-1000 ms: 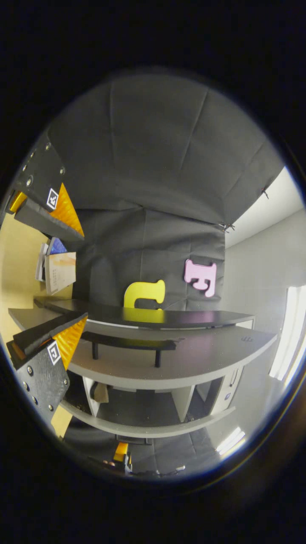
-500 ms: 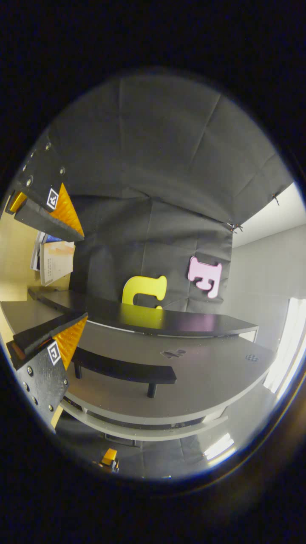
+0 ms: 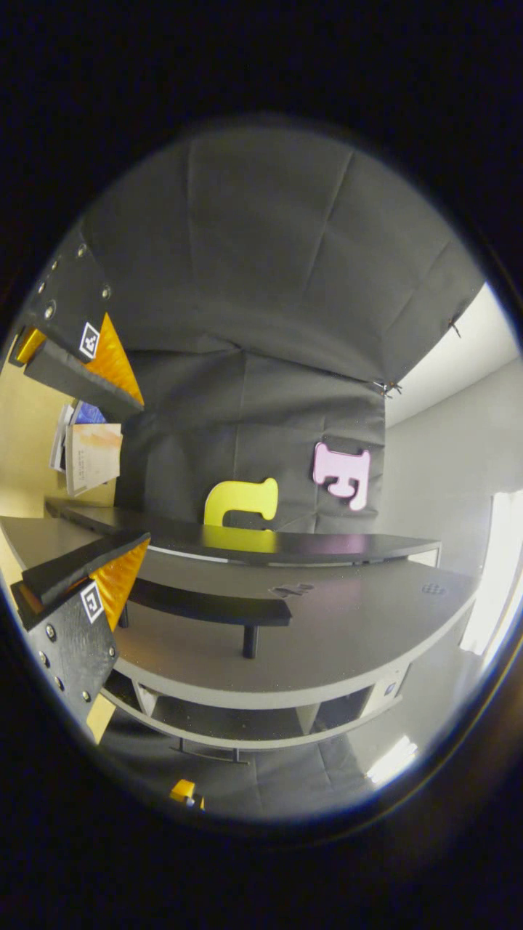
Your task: Grab one shoe with the right hand and put it into the shoe cabinet, grab the other shoe with the left hand and put it into the shoe cabinet; then close the right door with the right hand and the left door with the left hand.
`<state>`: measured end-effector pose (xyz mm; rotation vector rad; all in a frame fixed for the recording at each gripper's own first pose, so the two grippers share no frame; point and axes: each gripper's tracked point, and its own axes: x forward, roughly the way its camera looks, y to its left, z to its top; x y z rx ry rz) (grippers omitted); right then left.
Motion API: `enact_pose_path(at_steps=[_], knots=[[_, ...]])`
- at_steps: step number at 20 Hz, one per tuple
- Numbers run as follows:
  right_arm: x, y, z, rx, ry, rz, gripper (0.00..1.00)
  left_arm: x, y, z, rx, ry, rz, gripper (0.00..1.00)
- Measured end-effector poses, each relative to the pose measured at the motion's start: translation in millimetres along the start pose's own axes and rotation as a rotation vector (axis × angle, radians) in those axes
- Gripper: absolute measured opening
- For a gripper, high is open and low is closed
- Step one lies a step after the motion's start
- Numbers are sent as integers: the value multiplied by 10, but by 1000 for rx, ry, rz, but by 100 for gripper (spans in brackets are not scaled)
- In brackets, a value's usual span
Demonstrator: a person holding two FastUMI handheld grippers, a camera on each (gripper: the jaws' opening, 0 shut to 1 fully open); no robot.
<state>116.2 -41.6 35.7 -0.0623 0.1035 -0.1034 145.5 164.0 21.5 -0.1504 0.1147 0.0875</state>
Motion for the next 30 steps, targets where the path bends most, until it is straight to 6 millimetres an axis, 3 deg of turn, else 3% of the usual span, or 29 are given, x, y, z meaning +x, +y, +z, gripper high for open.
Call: enact_pose_path(at_steps=[5, 6, 13, 17, 18, 19, 21, 23, 27, 30], knots=[[34, -138, -59, 16, 10, 35, 98, -82, -403, -25, -4, 0, -11, 94], [37, -161, -77, 15, 14, 41, 98, -70, -491, -22, -2, -1, -16, 100], [-38, -350, -128, 10, 22, 59, 98, -40, -1066, -101, -34, 2, -50, 99], [-72, -512, -184, 10, 30, 56, 98, 96, -1507, -135, -31, -3, -89, 99], [-75, -560, -195, 11, 34, 53, 98, 155, -1649, -152, -28, -4, -108, 94], [-76, -599, -207, 12, 37, 50, 97, 229, -1788, -171, -23, -4, -127, 100], [-89, -670, -229, 15, 41, 46, 98, 366, -2016, -226, -11, -4, -145, 100], [-118, -750, -267, 16, 43, 40, 97, 464, -2082, -279, 7, -4, -125, 99], [-124, -834, -326, 28, 52, 51, 97, 448, -2094, -333, 18, 0, -109, 100], [-154, -794, -227, 52, 20, 92, 98, 346, -2009, -310, 46, -5, -97, 100]])
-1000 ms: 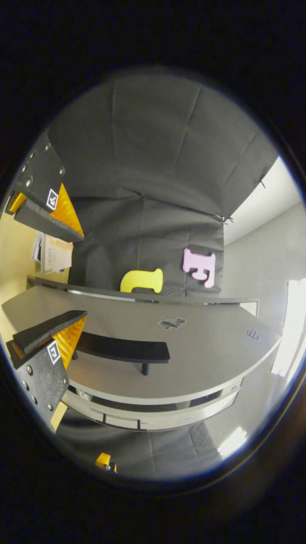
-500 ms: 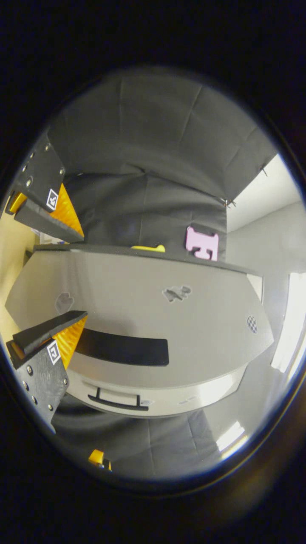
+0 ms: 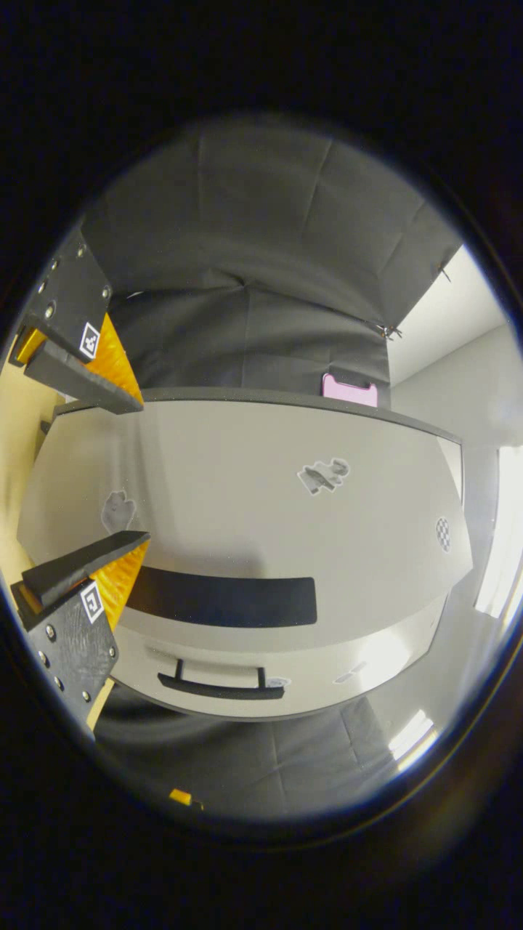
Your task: Grab one shoe with the right hand and put it into the shoe cabinet, grab the other shoe with the left hand and put it into the shoe cabinet; then close the right door with the right hand and the left door with the left hand.
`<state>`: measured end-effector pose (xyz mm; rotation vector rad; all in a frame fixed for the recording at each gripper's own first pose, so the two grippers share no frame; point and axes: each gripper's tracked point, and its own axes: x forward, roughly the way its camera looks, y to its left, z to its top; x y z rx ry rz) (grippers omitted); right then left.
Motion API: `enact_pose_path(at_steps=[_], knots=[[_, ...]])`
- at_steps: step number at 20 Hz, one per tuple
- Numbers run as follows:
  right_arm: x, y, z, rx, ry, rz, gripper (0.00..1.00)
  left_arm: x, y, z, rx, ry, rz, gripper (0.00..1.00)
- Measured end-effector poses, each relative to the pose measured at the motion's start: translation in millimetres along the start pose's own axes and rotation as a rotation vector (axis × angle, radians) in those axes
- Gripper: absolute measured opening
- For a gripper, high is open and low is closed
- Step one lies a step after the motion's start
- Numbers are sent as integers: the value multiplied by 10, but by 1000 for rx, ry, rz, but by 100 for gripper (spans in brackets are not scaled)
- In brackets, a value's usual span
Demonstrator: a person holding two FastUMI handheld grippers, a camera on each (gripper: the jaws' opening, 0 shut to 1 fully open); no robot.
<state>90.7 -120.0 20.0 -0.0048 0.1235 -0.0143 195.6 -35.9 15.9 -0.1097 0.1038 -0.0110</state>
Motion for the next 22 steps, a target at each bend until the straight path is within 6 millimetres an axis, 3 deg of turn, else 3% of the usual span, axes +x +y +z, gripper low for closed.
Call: enact_pose_path(at_steps=[5, 12, 15, 16, 17, 20, 21, 22], knots=[[-170, 107, 171, 9, -51, 52, 98, -563, 248, 159, 54, -24, 13, 99], [-686, 372, 293, 15, -79, 80, 97, -1378, 621, 269, 83, -21, -3, 99], [-897, 449, 378, 0, -102, 81, 98, -1611, 797, 296, 77, -33, 3, 99], [-953, 474, 398, -5, -109, 84, 97, -1680, 837, 291, 79, -32, 5, 87], [-1001, 504, 417, -10, -113, 86, 97, -1743, 875, 274, 80, -31, 9, 100], [-1123, 565, 439, -19, -127, 95, 97, -1924, 1004, 226, 77, -26, 26, 99], [-1150, 581, 446, -14, -129, 97, 98, -1977, 1043, 211, 72, -27, 32, 93], [-1184, 597, 443, -6, -132, 101, 98, -2013, 1073, 201, 71, -27, 37, 93]])
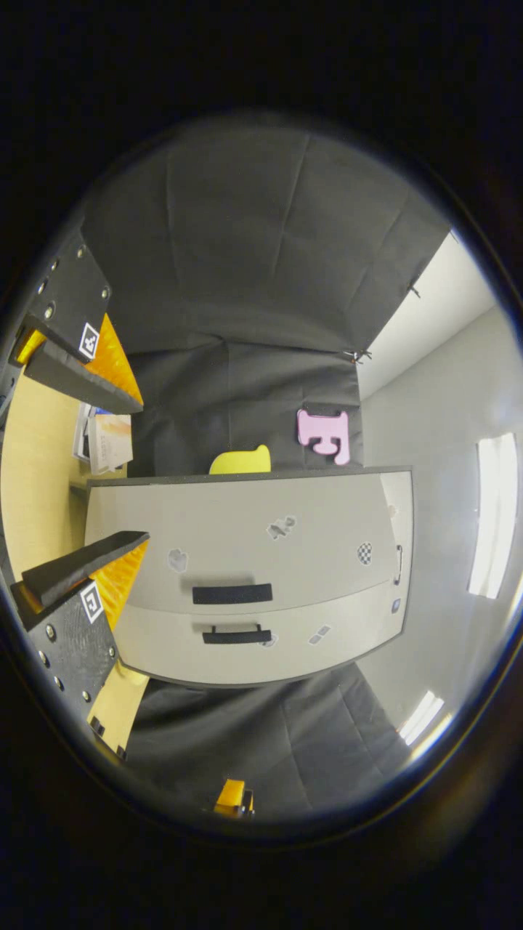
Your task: Grab one shoe with the right hand and put it into the shoe cabinet, grab the other shoe with the left hand and put it into the shoe cabinet; then close the right door with the right hand and the left door with the left hand.
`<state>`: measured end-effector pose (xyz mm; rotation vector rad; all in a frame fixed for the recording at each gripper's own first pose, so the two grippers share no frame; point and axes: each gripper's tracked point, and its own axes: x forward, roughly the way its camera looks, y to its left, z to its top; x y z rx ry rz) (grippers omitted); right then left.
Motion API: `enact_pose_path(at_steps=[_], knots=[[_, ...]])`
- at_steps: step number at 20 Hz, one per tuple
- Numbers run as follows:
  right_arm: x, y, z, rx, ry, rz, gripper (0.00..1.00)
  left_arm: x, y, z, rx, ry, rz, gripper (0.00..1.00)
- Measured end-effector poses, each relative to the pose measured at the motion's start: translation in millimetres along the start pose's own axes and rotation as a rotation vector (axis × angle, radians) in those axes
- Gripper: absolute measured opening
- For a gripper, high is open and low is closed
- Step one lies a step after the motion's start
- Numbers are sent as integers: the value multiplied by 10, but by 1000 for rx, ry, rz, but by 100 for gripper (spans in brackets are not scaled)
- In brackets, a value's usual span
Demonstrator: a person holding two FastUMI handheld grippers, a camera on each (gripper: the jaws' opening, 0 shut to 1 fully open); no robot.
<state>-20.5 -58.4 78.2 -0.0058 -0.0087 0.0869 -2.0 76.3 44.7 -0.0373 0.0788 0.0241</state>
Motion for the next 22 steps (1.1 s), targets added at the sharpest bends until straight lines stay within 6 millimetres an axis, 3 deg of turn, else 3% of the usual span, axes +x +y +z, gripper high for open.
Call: enact_pose_path(at_steps=[1, 4, 5, 6, 10, 11, 22], knots=[[-16, 27, 6, 9, -2, 5, 98, -30, 31, -24, 1, 3, 5, 97], [-10, 25, -12, 13, -4, 4, 97, -99, 116, -60, 14, 8, 19, 88], [-3, 23, -15, 13, -4, 1, 97, -117, 130, -70, 13, 11, 19, 99], [-17, 35, -27, 17, -2, 4, 97, -122, 147, -73, 11, 12, 21, 87], [-36, 75, -108, 13, 13, 16, 97, -138, 213, -92, 15, 21, 32, 88], [-37, 74, -107, 8, 14, 15, 98, -136, 206, -94, 12, 22, 31, 99], [17, 80, -68, 7, 2, 19, 98, -115, 162, -104, 30, 26, 27, 99]])
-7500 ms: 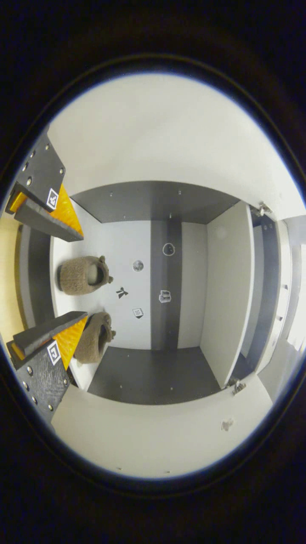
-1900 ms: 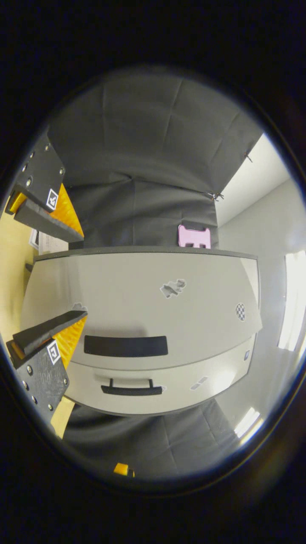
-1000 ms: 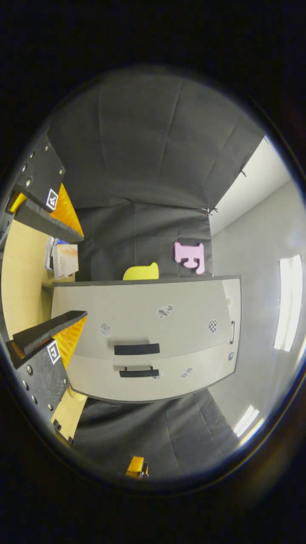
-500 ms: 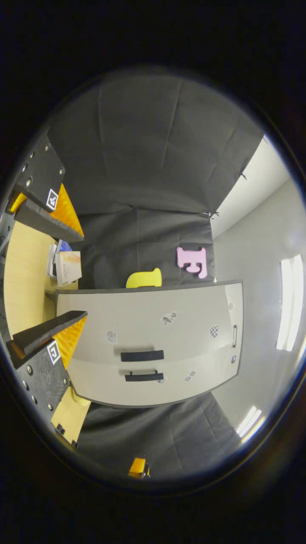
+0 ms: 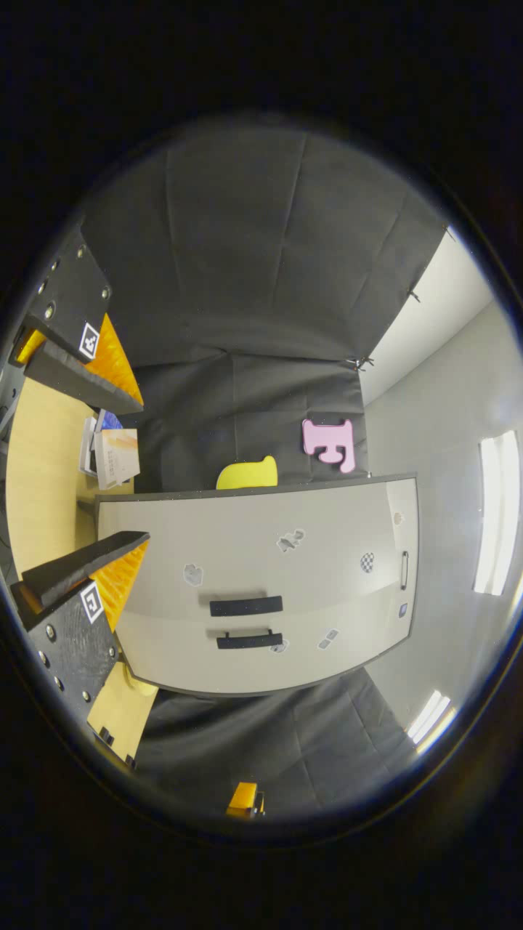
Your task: Grab one shoe with the right hand and put it into the shoe cabinet, grab the other shoe with the left hand and put it into the shoe cabinet; then close the right door with the right hand and the left door with the left hand.
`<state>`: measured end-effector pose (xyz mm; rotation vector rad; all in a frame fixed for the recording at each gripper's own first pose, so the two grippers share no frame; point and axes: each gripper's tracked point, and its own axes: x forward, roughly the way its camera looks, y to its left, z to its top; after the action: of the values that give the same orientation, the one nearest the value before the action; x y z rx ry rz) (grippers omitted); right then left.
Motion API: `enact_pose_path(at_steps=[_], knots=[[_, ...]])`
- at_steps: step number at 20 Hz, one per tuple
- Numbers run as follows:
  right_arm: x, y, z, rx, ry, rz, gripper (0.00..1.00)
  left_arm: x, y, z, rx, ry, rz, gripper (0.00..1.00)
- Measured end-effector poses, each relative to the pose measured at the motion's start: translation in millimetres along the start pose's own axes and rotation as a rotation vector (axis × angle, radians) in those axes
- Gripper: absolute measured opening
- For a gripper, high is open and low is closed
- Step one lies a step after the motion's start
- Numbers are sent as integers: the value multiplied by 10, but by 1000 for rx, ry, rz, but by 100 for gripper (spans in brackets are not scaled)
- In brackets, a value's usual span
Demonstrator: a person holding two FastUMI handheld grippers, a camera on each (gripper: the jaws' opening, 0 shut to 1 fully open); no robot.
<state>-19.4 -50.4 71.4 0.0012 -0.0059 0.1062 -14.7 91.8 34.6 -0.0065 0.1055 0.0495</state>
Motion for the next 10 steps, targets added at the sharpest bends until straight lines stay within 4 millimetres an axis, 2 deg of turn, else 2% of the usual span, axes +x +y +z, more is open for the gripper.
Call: enact_pose_path(at_steps=[7, 8, 9, 10], knots=[[5, 9, 6, 4, 2, -1, 98, 36, 38, 21, 1, -1, 9, 99], [6, 3, 1, 4, 1, -3, 98, 34, 39, 16, 0, 2, 11, 87], [9, 5, 3, 4, 2, -3, 97, 38, 37, 14, -2, 4, 9, 99], [1, 6, 1, 5, 2, -4, 98, 46, 33, 26, -3, 2, 8, 100]])
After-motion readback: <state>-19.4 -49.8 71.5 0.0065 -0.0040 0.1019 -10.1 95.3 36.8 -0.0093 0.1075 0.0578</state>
